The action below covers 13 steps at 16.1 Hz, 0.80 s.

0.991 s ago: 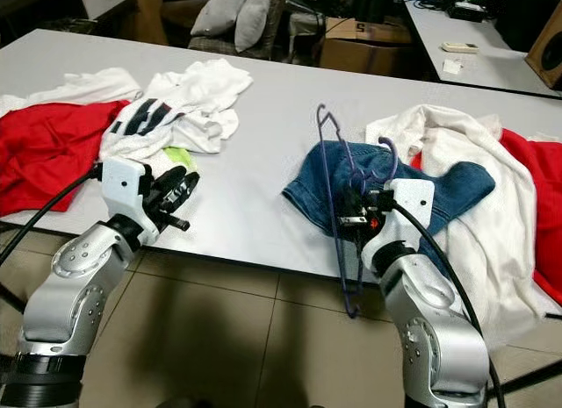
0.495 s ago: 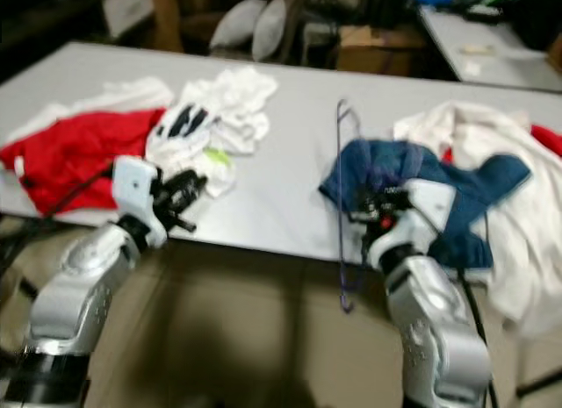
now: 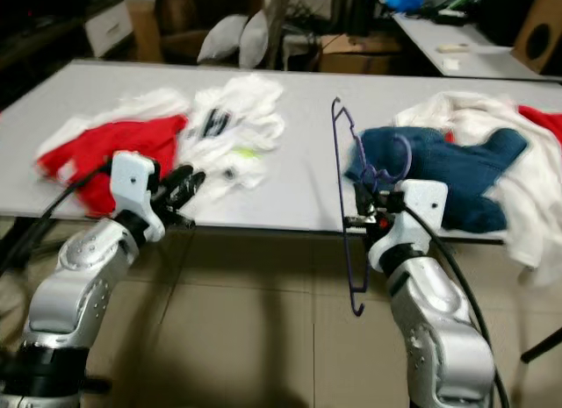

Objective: Hang hanger

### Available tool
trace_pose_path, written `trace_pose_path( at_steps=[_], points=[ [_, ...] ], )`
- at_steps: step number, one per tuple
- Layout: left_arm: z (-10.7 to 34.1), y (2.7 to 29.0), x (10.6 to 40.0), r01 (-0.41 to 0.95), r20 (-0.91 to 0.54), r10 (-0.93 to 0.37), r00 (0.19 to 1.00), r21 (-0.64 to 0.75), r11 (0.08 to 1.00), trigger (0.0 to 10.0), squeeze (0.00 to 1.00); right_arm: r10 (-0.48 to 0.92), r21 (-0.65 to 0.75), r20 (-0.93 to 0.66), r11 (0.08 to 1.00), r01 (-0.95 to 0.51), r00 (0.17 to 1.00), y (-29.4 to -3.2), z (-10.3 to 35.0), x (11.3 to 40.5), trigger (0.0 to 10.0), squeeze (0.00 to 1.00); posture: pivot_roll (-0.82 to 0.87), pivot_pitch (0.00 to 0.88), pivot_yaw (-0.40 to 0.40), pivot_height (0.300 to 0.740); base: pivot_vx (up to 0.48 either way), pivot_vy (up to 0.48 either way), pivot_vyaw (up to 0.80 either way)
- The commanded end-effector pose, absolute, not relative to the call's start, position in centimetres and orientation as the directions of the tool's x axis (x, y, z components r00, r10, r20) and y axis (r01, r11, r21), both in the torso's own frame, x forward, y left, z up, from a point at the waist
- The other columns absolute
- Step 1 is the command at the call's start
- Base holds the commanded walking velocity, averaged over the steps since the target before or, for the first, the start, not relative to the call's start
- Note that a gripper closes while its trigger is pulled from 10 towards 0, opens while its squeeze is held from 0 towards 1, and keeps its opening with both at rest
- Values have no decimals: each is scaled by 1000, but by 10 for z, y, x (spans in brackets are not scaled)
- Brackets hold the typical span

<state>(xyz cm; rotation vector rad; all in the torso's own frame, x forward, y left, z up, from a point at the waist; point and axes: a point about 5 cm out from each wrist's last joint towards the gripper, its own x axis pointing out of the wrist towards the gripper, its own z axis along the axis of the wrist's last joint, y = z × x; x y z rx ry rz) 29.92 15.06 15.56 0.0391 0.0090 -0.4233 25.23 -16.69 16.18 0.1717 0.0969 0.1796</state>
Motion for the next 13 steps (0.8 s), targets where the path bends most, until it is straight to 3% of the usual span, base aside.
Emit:
trace_pose_path(
  at_steps=[1, 3, 6, 9, 13],
  points=[
    [155, 151, 299, 395, -15, -395, 918, 36, 918, 10000, 0, 209, 158, -71, 968, -196, 975, -164, 166, 255, 10000, 0, -39, 0, -31, 740, 0, 382, 0],
    [153, 152, 298, 379, -16, -379, 925, 28, 925, 10000, 0, 175, 48, -105, 984, -171, 979, -170, 163, 261, 10000, 0, -32, 0, -41, 740, 0, 386, 0],
    [151, 152, 295, 370, -7, -370, 929, -12, 929, 10000, 0, 127, 9, -69, 992, -126, 990, -177, 166, 264, 10000, 0, -29, 0, -47, 740, 0, 0, 0],
    [151, 150, 298, 373, -8, -373, 928, 7, 928, 10000, 0, 166, 71, -122, 985, -158, 978, -172, 158, 264, 10000, 0, -33, 0, -42, 740, 0, 0, 0],
    [149, 150, 301, 360, -15, -360, 933, -5, 933, 10000, 0, 234, 79, -125, 971, -225, 964, -165, 157, 263, 10000, 0, -36, 0, -39, 740, 305, 0, 0]
  ],
)
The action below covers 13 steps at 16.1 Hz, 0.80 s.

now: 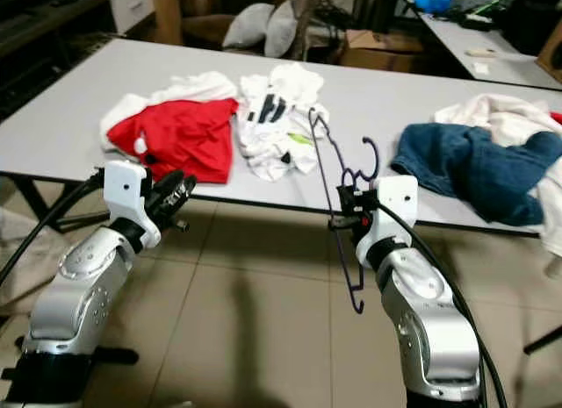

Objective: Hang hanger

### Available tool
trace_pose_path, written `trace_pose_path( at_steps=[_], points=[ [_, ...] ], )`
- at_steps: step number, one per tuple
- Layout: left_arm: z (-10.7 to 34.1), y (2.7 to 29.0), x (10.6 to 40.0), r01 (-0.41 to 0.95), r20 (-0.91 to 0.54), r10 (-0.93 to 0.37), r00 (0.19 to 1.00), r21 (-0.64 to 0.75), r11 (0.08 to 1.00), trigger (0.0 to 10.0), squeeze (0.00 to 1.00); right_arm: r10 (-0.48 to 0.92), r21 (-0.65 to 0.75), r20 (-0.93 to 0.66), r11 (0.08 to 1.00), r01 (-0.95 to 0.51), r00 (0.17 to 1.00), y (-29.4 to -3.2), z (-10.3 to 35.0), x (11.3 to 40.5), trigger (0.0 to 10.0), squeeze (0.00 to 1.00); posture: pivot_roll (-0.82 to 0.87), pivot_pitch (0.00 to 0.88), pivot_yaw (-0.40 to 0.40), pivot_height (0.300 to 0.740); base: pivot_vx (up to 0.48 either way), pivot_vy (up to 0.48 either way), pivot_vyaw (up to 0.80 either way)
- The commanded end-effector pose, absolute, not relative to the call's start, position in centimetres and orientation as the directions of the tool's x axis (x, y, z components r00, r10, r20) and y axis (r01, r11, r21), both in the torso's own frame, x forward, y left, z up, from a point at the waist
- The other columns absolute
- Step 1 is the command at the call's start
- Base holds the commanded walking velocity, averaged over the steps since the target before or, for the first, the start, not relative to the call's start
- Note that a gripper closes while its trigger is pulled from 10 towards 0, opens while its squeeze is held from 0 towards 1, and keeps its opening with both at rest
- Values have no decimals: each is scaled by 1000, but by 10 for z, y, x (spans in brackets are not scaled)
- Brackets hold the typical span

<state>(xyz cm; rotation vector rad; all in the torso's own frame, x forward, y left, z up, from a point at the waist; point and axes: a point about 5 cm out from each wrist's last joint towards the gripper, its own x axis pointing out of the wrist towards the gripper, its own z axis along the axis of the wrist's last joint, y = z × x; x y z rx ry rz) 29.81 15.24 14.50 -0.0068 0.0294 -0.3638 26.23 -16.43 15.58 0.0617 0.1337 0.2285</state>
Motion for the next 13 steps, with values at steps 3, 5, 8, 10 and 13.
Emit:
trace_pose_path(
  at_steps=[3, 5, 8, 10, 13],
  points=[
    [149, 150, 303, 352, -11, -352, 936, -16, 936, 10000, 0, 226, 85, -123, 972, -217, 966, -165, 158, 267, 10000, 0, -36, 0, -44, 740, 355, 0, -533],
    [149, 149, 304, 348, -8, -348, 938, -19, 937, 10000, 0, 226, 81, -116, 973, -217, 967, -167, 161, 269, 10000, 0, -37, 0, -46, 740, 358, 0, -800],
    [150, 149, 305, 343, -3, -343, 939, -21, 939, 10000, 0, 253, 40, -94, 967, -250, 963, -166, 164, 270, 10000, 0, -37, 0, -49, 740, 361, 0, -267],
    [150, 151, 305, 335, -2, -335, 942, -21, 942, 10000, 0, 256, 34, -91, 967, -254, 962, -165, 165, 270, 10000, 0, -37, 0, -49, 740, 360, 0, 0],
    [150, 153, 306, 330, -1, -330, 944, -21, 944, 10000, 0, 270, 26, -88, 963, -269, 959, -164, 166, 271, 10000, 0, -37, 0, -50, 740, 360, 0, 0]
  ],
)
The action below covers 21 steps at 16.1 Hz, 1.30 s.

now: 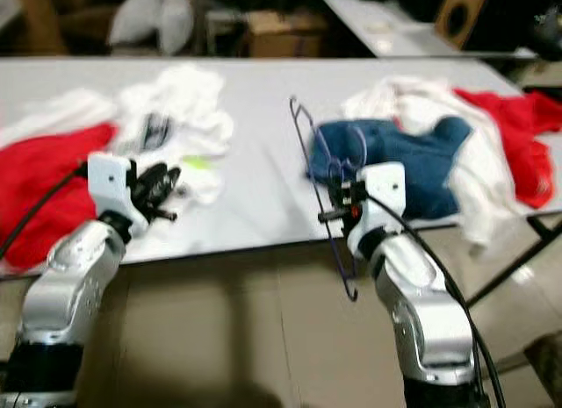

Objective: Hang hanger

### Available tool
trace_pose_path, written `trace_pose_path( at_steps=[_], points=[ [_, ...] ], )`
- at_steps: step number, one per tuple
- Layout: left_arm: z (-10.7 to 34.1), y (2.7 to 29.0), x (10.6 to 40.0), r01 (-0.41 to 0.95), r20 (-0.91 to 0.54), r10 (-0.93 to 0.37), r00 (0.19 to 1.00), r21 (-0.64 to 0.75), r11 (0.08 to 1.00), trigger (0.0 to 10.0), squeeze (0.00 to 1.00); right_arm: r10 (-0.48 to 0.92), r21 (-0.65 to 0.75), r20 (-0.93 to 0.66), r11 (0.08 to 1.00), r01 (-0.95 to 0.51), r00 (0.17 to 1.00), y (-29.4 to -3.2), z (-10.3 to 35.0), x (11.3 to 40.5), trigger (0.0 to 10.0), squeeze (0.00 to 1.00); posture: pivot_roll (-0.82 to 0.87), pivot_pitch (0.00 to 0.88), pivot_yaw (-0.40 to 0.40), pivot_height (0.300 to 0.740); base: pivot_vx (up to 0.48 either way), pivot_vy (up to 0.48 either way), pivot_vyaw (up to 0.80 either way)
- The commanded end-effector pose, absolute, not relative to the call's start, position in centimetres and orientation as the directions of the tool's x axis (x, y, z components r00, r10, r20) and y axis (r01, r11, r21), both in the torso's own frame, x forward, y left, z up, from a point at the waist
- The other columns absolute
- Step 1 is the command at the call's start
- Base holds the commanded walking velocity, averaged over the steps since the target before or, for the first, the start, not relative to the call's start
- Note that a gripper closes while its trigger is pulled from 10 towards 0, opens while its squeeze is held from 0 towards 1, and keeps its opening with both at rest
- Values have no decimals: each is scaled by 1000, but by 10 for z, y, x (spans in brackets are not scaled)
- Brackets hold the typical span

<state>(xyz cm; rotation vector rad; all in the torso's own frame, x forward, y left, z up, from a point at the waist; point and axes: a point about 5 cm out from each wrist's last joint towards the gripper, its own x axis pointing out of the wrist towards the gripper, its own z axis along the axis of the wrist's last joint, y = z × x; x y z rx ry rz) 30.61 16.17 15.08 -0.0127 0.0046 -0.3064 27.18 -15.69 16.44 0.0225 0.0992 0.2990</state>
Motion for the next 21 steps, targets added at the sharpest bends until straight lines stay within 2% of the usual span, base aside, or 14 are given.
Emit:
trace_pose_path(
  at_steps=[1, 5, 8, 10, 11, 14, 17, 21],
  points=[
    [150, 153, 306, 328, -1, -328, 945, -21, 944, 10000, 0, 276, 21, -87, 961, -275, 957, -164, 166, 271, 10000, 0, -37, 0, -51, 740, 356, 0, 0],
    [149, 155, 307, 322, -1, -322, 947, -19, 946, 10000, 0, 318, 20, -76, 948, -318, 945, -160, 167, 271, 10000, 0, -37, 0, -52, 740, 360, 0, 0],
    [149, 153, 308, 344, -11, -345, 939, -54, 938, 10000, 0, 369, -22, -81, 928, -372, 926, -159, 169, 270, 10000, 0, -63, 0, -13, 740, 0, 0, 0],
    [146, 149, 304, 409, -18, -409, 912, -5, 912, 10000, 0, 362, -60, -93, 928, -368, 927, -165, 167, 268, 10000, 0, -66, 0, -18, 740, 0, 0, 0],
    [148, 152, 303, 387, 4, -387, 922, -3, 922, 10000, 0, 319, -26, -91, 946, -323, 943, -168, 164, 265, 10000, 0, -54, 0, -28, 740, 0, 480, 0],
    [147, 155, 302, 365, 2, -365, 931, -6, 931, 10000, 0, 343, 20, -87, 939, -342, 935, -160, 157, 262, 10000, 0, -39, 0, -29, 740, 0, 480, -765],
    [147, 153, 299, 367, 12, -367, 930, -2, 930, 10000, 0, 326, 23, -74, 945, -325, 942, -164, 158, 263, 10000, 0, -39, 0, -13, 740, 0, 480, -463],
    [145, 150, 300, 344, -6, -344, 939, 18, 939, 10000, 0, 324, 10, -70, 946, -324, 943, -164, 157, 261, 10000, 0, -36, 0, -11, 740, 0, -360, 0]
  ],
)
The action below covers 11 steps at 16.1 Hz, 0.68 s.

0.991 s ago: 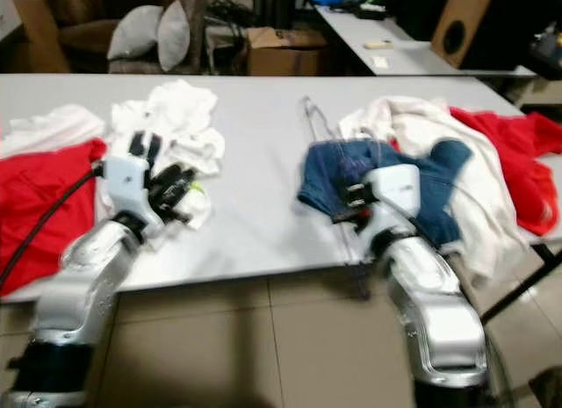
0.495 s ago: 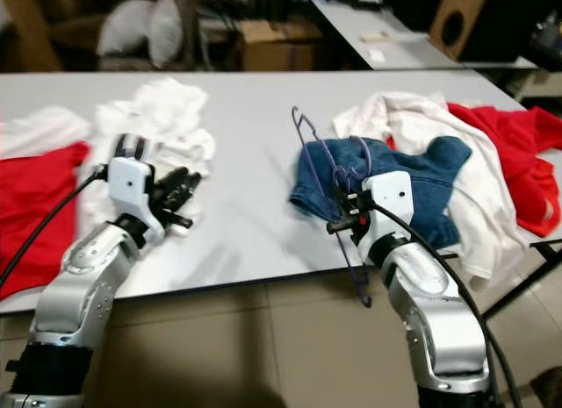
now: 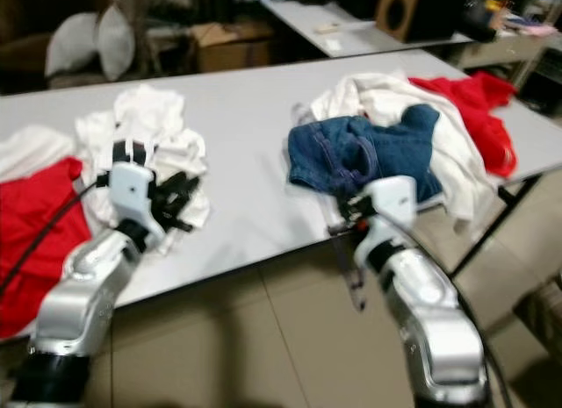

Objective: Hang hanger

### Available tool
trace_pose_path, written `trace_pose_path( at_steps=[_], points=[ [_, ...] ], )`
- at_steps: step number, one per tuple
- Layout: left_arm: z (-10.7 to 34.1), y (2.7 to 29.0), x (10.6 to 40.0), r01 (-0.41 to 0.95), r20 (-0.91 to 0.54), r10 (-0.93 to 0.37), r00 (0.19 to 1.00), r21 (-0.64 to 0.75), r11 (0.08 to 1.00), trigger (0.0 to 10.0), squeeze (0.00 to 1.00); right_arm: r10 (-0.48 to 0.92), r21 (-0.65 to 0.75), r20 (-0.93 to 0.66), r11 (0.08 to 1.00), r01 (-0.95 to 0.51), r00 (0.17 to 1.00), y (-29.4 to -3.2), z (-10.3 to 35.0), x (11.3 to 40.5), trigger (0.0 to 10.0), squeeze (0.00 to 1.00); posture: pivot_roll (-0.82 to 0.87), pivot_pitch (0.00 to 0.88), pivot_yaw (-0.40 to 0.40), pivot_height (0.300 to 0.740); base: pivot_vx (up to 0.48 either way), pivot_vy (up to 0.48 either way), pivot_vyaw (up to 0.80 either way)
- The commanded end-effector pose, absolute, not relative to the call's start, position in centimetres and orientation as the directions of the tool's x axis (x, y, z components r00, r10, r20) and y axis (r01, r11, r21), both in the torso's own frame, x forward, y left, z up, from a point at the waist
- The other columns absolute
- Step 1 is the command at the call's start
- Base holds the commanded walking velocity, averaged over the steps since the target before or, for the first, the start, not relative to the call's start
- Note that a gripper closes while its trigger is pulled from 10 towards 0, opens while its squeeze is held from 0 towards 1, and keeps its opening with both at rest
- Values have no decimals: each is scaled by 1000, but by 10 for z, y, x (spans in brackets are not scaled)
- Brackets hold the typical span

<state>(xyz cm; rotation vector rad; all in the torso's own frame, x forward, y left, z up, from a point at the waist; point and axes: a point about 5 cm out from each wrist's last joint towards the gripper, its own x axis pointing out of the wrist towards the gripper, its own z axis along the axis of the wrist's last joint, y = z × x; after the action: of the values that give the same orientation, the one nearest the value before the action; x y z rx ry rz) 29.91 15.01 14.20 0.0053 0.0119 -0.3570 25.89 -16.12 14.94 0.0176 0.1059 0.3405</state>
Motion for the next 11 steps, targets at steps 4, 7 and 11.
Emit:
trace_pose_path(
  at_steps=[4, 7, 11],
  points=[
    [135, 146, 294, 303, -8, -303, 953, 3, 953, 10000, 0, 334, -31, -96, 941, -338, 938, -179, 156, 258, 10000, 0, -37, 0, -17, 740, 0, 0, 0],
    [131, 154, 297, 232, -52, -232, 971, -3, 973, 10000, 0, 361, -109, -142, 920, -377, 922, -188, 151, 253, 10000, 0, -40, 0, -20, 740, 0, 0, 0],
    [136, 182, 314, 144, -79, -137, 987, 86, 986, 10000, 1000, 439, -144, -170, 875, -463, 882, -194, 157, 252, 10000, 0, -55, 0, -12, 740, 0, 0, 0]
  ],
)
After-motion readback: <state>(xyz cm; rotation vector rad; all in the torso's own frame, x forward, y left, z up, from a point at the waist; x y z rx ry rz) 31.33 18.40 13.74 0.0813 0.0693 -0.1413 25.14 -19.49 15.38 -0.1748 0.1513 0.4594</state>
